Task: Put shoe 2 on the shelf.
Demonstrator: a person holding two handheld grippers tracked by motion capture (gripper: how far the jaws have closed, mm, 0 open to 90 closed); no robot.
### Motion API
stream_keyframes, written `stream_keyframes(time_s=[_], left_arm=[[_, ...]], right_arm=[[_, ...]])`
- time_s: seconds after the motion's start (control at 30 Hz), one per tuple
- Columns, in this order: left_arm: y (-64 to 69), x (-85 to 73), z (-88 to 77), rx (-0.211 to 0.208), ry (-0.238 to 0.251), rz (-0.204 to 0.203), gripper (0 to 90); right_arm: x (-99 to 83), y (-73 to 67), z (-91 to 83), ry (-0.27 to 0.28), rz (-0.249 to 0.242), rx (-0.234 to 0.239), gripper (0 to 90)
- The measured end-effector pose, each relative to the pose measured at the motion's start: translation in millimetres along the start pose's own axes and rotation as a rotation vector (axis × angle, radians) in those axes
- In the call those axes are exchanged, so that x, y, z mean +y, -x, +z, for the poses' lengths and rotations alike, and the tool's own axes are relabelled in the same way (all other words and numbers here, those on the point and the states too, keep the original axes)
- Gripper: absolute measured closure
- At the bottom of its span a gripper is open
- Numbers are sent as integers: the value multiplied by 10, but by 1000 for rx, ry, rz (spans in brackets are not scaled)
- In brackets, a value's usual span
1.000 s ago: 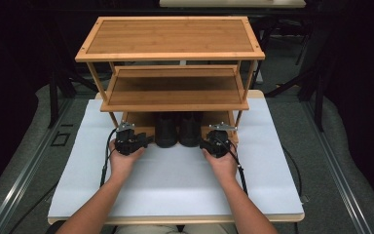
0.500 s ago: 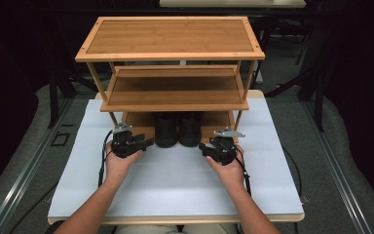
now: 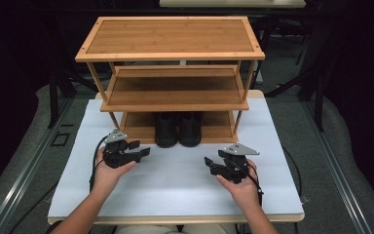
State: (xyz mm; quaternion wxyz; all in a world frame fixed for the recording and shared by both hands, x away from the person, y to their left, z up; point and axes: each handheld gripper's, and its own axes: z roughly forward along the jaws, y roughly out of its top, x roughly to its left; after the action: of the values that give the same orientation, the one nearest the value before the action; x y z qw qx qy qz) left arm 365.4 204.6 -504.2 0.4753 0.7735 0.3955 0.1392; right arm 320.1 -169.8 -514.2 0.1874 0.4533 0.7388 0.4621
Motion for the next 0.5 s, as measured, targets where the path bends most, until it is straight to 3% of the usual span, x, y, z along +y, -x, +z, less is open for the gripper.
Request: stream_keyframes(time_s=[0.1,0.23,0.33,0.47,0.5], left_arm=[[39,-52,-92,-2,7,21,401],[50,-146,-180,-13,7,-12,372],[39,-186,-198,-11,-7,-12,352],[11,-303,-227,-23,-27,-24,350],[-6,-362,-233,-42,-24,-21,351]], right_arm=[[-58,-9,-71,15,-22,0,322],[-136,-20,-173,41,-17,3,304],[-182,-23,-230,51,-11,4,300],[-304,5,-261,53,-16,-31,283],[-341,16,-248,65,-7,-48,283]])
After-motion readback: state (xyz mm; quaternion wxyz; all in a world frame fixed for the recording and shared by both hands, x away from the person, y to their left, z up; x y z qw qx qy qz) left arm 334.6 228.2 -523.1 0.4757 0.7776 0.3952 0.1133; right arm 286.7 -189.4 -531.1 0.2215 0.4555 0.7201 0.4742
